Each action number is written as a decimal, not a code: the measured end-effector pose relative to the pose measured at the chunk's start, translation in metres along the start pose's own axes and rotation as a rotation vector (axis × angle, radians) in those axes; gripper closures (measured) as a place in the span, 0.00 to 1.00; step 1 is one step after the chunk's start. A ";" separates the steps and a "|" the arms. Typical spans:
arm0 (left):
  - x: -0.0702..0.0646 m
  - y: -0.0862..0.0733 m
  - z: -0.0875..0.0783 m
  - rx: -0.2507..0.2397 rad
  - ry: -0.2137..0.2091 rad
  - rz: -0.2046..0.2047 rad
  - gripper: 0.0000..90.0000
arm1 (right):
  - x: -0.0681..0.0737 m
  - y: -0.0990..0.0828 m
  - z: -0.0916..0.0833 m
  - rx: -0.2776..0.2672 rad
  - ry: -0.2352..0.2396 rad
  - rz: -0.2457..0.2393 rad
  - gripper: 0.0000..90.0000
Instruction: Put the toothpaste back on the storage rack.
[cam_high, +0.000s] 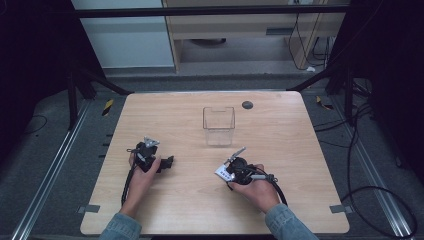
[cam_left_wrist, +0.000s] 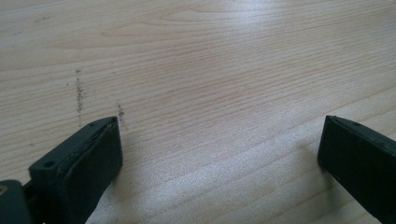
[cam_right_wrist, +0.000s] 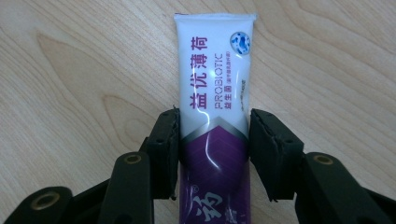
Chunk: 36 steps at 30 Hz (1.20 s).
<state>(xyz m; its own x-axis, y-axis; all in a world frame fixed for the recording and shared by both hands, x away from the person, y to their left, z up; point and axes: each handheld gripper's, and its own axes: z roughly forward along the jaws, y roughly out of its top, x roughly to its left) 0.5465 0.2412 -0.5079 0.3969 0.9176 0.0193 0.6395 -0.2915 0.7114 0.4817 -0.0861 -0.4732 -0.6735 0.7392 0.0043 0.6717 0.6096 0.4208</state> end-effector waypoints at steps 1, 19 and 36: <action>0.000 0.000 0.000 0.000 0.000 0.000 0.00 | -0.001 0.000 0.000 0.000 0.002 -0.001 0.60; 0.000 0.000 0.000 -0.001 0.000 0.000 0.00 | 0.000 0.003 0.002 0.025 -0.005 -0.010 0.64; 0.000 0.000 0.000 0.000 -0.001 0.001 0.00 | 0.002 0.003 -0.003 0.020 -0.016 -0.024 0.83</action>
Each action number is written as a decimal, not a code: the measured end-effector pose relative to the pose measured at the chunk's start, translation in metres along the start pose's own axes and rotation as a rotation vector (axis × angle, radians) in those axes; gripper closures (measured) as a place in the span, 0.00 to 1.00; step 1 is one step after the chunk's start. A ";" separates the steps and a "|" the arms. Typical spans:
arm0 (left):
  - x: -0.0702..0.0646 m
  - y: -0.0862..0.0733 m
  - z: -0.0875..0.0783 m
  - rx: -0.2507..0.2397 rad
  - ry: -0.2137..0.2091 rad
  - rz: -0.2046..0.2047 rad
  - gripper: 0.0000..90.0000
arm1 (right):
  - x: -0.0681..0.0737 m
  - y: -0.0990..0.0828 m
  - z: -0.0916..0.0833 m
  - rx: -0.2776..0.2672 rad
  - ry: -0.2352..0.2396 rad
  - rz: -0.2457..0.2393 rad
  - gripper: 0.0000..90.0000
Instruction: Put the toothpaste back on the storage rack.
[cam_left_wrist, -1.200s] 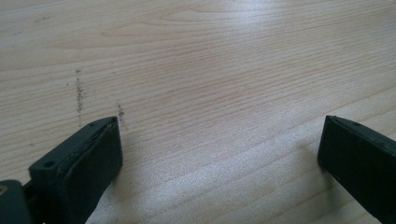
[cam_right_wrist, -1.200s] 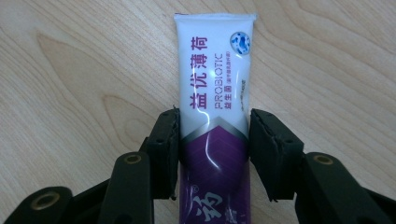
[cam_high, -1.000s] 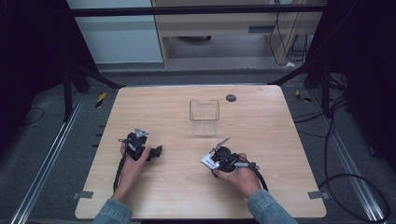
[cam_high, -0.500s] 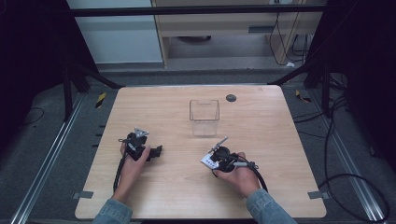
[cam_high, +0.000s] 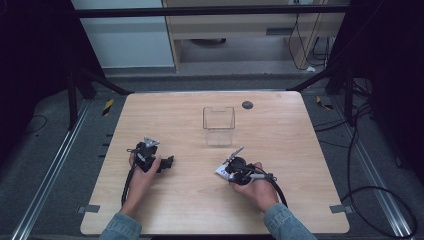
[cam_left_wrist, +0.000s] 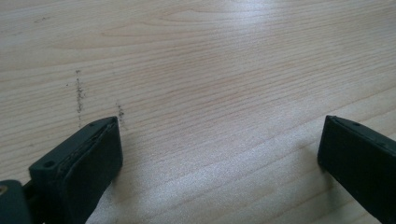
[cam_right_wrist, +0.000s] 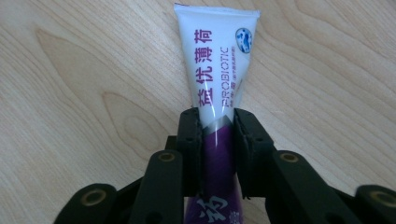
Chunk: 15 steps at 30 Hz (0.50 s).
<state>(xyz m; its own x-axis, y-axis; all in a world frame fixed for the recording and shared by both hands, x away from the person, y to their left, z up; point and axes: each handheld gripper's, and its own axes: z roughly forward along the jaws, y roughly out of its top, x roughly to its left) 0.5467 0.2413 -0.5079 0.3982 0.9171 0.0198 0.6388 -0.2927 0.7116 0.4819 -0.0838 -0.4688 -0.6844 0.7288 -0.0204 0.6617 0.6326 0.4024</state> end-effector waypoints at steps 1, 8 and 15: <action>0.000 0.000 0.000 0.000 0.000 0.000 0.00 | -0.001 0.000 -0.001 -0.012 0.005 0.001 0.86; 0.000 0.000 0.000 0.000 -0.001 0.000 0.00 | -0.009 -0.007 -0.008 -0.060 0.047 0.062 0.88; 0.000 0.000 0.000 0.000 0.000 0.001 0.00 | -0.029 -0.010 -0.035 -0.131 0.011 0.103 0.88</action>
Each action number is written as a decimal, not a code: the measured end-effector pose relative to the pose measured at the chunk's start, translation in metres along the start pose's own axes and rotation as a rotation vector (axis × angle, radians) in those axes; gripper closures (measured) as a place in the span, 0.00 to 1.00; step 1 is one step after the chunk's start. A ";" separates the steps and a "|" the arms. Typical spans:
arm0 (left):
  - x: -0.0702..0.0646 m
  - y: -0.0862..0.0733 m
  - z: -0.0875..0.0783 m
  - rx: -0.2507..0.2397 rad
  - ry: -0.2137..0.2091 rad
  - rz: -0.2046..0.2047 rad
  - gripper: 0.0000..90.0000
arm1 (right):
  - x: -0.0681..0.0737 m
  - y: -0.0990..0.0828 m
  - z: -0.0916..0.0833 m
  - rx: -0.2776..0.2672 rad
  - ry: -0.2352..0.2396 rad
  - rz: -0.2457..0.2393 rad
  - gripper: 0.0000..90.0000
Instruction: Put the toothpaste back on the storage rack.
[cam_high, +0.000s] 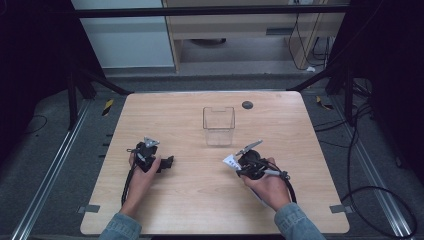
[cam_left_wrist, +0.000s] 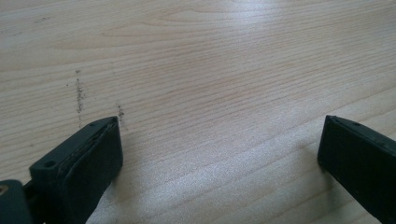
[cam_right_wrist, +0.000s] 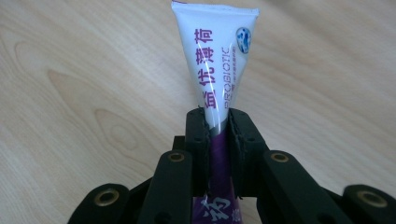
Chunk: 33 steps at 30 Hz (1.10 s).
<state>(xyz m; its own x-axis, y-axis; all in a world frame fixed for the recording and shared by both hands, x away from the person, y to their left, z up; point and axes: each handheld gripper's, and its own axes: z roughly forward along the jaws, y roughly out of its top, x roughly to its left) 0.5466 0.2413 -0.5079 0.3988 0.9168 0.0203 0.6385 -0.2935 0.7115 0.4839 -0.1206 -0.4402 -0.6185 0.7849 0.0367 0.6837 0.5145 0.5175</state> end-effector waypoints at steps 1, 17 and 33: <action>0.000 0.000 0.000 0.000 0.000 0.000 0.00 | -0.004 0.000 -0.004 -0.016 -0.003 0.009 0.88; 0.000 0.000 0.000 0.000 0.000 0.001 0.00 | -0.047 0.005 -0.054 -0.168 -0.057 0.088 0.88; 0.000 0.000 0.000 -0.001 0.001 0.000 0.00 | -0.064 0.005 -0.065 -0.308 -0.099 0.145 0.88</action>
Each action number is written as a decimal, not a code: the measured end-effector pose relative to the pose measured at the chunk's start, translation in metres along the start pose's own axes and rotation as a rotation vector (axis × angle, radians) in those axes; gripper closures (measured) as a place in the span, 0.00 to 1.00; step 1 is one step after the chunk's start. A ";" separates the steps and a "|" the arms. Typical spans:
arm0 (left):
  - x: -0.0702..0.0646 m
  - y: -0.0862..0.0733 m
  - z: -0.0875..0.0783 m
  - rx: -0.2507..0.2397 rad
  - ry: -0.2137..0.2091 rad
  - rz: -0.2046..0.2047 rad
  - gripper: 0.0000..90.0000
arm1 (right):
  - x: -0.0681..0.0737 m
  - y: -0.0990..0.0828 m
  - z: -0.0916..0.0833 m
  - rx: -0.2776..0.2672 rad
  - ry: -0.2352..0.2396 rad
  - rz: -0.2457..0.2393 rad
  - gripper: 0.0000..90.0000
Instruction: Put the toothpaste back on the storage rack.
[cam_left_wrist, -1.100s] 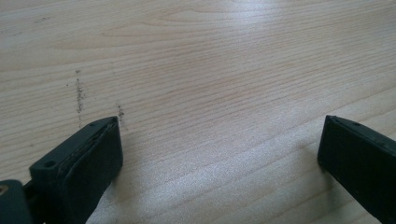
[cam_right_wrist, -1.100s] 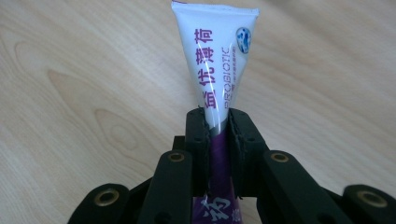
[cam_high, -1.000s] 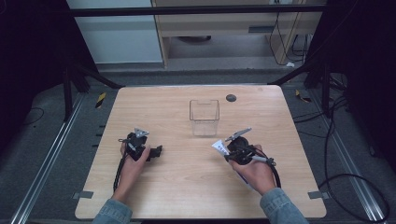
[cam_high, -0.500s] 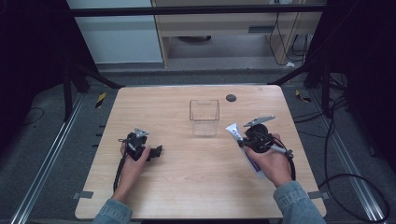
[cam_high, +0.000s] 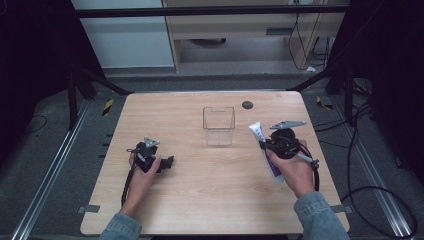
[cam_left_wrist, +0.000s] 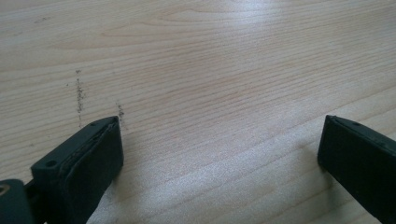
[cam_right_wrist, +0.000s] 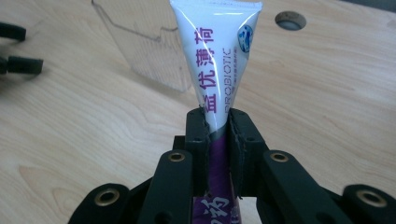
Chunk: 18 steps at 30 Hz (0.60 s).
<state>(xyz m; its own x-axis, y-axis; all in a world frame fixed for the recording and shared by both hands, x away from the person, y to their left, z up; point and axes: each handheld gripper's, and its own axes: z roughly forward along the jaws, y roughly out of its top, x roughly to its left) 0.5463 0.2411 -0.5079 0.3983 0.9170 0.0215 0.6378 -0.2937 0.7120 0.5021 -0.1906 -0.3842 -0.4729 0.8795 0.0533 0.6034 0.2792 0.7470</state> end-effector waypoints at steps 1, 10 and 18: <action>0.000 0.000 0.000 -0.001 0.000 0.000 0.00 | 0.000 0.001 0.000 -0.011 -0.001 0.004 0.88; 0.000 0.000 0.000 0.002 0.000 0.002 0.00 | 0.000 0.009 0.002 -0.086 -0.020 0.014 0.88; 0.000 0.000 0.000 0.002 0.000 0.002 0.00 | 0.001 0.015 0.005 -0.124 -0.027 0.030 0.88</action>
<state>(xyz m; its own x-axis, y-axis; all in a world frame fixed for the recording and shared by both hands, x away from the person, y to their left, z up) 0.5463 0.2413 -0.5078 0.3994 0.9165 0.0230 0.6382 -0.2959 0.7108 0.5136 -0.1833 -0.3766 -0.4375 0.8972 0.0602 0.5322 0.2044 0.8215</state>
